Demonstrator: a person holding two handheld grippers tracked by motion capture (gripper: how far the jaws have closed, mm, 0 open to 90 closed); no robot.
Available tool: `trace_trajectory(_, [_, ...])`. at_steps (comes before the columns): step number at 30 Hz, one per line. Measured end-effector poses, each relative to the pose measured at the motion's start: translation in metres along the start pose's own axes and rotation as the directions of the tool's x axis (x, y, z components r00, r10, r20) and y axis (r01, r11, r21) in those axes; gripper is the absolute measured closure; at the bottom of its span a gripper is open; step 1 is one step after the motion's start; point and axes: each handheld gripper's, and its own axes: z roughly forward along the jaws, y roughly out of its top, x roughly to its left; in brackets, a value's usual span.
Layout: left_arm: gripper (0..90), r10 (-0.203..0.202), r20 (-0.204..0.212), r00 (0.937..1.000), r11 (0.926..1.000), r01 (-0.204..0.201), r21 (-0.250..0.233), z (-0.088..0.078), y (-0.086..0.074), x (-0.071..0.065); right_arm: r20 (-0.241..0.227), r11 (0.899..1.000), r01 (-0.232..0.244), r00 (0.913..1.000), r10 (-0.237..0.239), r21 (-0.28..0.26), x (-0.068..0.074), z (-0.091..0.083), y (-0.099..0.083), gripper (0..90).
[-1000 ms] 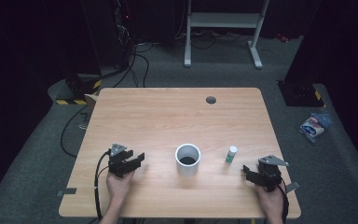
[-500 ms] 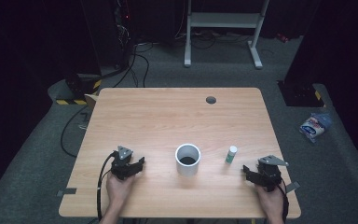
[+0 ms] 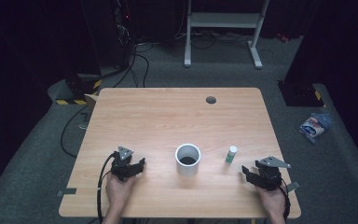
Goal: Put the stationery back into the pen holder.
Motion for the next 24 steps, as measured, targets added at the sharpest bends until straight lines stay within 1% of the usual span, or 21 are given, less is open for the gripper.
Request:
trace_trajectory(1, [32.8,0.000,0.000,1.0000,1.0000,0.000,0.000,0.000,0.000,0.000,0.000,1.000,0.000,1.0000,0.000,0.000,0.000,0.000,0.000,36.4])
trace_trajectory(2, [32.8,0.000,0.000,1.0000,1.0000,0.000,0.000,0.000,0.000,0.000,-0.013,1.000,0.015,0.9998,-0.015,-0.004,0.005,-0.002,0.003,36.3])
trace_trajectory(4, [32.8,-0.001,0.000,1.0000,1.0000,0.001,0.000,0.000,0.000,0.000,-0.018,1.000,0.021,0.9996,-0.021,-0.006,0.007,-0.003,0.004,36.3])
trace_trajectory(5, [32.3,-0.010,-0.002,0.9999,0.9999,0.010,-0.008,0.001,0.000,0.000,-0.019,0.999,0.042,0.9989,-0.042,-0.023,0.012,-0.005,0.007,36.3])
trace_trajectory(6, [32.3,-0.004,-0.002,1.0000,1.0000,0.004,-0.001,0.000,0.000,0.000,-0.025,0.998,0.050,0.9984,-0.051,-0.034,0.014,-0.006,0.009,36.2])
trace_trajectory(8, [32.2,-0.007,-0.001,1.0000,1.0000,0.007,-0.005,0.000,0.000,0.000,-0.028,0.998,0.046,0.9985,-0.047,-0.037,0.016,-0.007,0.010,36.2])
trace_trajectory(10, [32.2,-0.010,-0.002,1.0000,0.9999,0.010,-0.007,0.001,0.000,0.000,-0.049,0.997,0.054,0.9972,-0.056,-0.055,0.021,-0.011,0.014,36.2])
trace_trajectory(11, [32.2,-0.010,-0.002,1.0000,0.9999,0.010,-0.007,0.001,0.000,0.000,-0.049,0.997,0.054,0.9972,-0.056,-0.055,0.021,-0.011,0.014,36.2])
trace_trajectory(12, [32.2,-0.010,-0.002,0.9999,0.9999,0.010,-0.007,0.001,0.000,0.000,-0.053,0.997,0.058,0.9967,-0.061,-0.057,0.023,-0.011,0.015,36.1])
trace_trajectory(14, [32.2,-0.005,-0.005,1.0000,1.0000,0.005,-0.002,0.001,0.000,0.000,-0.051,0.994,0.085,0.9947,-0.089,-0.063,0.027,-0.012,0.018,36.1])
trace_trajectory(15, [32.2,-0.007,-0.007,1.0000,1.0000,0.007,-0.005,0.001,0.000,0.000,-0.056,0.995,0.081,0.9948,-0.085,-0.064,0.029,-0.013,0.019,36.2])
trace_trajectory(18, [32.2,-0.002,-0.010,1.0000,1.0000,0.002,0.000,0.001,0.000,0.000,-0.076,0.992,0.100,0.9915,-0.105,-0.072,0.035,-0.012,0.024,36.5])
trace_trajectory(19, [32.2,-0.004,-0.010,0.9999,1.0000,0.003,-0.001,0.001,0.000,0.000,-0.079,0.993,0.093,0.9921,-0.098,-0.071,0.036,-0.011,0.024,36.8])
trace_trajectory(21, [32.2,-0.002,-0.010,1.0000,1.0000,0.002,0.000,0.001,0.000,0.000,-0.084,0.992,0.097,0.9911,-0.103,-0.076,0.036,-0.010,0.026,37.2])
trace_trajectory(22, [32.2,-0.006,-0.009,0.9999,1.0000,0.006,-0.004,0.001,0.000,0.000,-0.090,0.994,0.080,0.9922,-0.086,-0.076,0.037,-0.009,0.027,38.2])
trace_trajectory(23, [32.2,-0.006,-0.009,0.9999,1.0000,0.006,-0.004,0.001,0.000,0.000,-0.094,0.994,0.080,0.9918,-0.087,-0.078,0.036,-0.008,0.029,39.1])
trace_trajectory(24, [32.2,-0.006,-0.009,0.9999,1.0000,0.006,-0.005,0.001,0.000,0.000,-0.101,0.995,0.065,0.9923,-0.072,-0.075,0.037,-0.007,0.031,40.0])
